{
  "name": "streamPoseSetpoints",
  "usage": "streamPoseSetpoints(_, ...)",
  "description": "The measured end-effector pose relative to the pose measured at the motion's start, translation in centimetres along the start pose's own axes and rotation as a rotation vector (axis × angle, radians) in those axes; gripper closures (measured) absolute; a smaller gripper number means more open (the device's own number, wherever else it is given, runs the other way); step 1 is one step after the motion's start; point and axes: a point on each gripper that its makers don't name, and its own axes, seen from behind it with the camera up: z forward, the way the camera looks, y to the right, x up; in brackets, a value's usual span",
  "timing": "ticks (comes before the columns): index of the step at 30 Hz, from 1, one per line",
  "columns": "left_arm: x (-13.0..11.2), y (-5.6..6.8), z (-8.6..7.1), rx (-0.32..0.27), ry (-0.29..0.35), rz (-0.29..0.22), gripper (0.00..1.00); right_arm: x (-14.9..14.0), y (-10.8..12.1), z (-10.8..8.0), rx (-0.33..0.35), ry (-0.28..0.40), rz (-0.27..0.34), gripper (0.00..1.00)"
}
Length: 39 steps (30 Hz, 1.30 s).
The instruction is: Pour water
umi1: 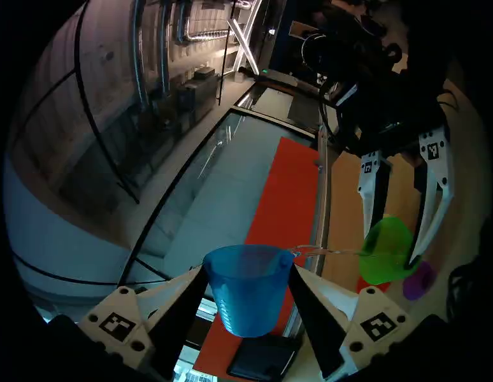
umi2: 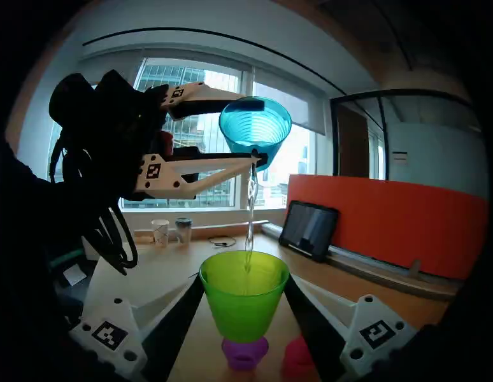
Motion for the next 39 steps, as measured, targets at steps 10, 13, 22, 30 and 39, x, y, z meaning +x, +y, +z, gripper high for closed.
streamPoseSetpoints(10,0.6,-0.2,0.0,0.01,0.007,0.046,0.14,0.1,0.0,0.1,-0.002,0.002,-0.003,0.09)
streamPoseSetpoints(13,0.7,-0.2,0.1,0.012,0.007,0.062,0.14,0.1,0.1,0.2,-0.004,0.003,-0.005,0.09)
streamPoseSetpoints(22,0.8,-0.7,0.2,0.018,0.005,0.108,0.14,0.2,0.1,0.2,-0.006,0.007,-0.007,0.09)
streamPoseSetpoints(30,1.1,-1.1,0.3,0.023,0.005,0.136,0.14,0.3,0.1,0.1,-0.007,0.011,-0.009,0.09)
streamPoseSetpoints(39,1.3,-1.4,0.5,0.026,0.003,0.179,0.14,0.4,0.2,0.0,-0.009,0.015,-0.009,0.09)
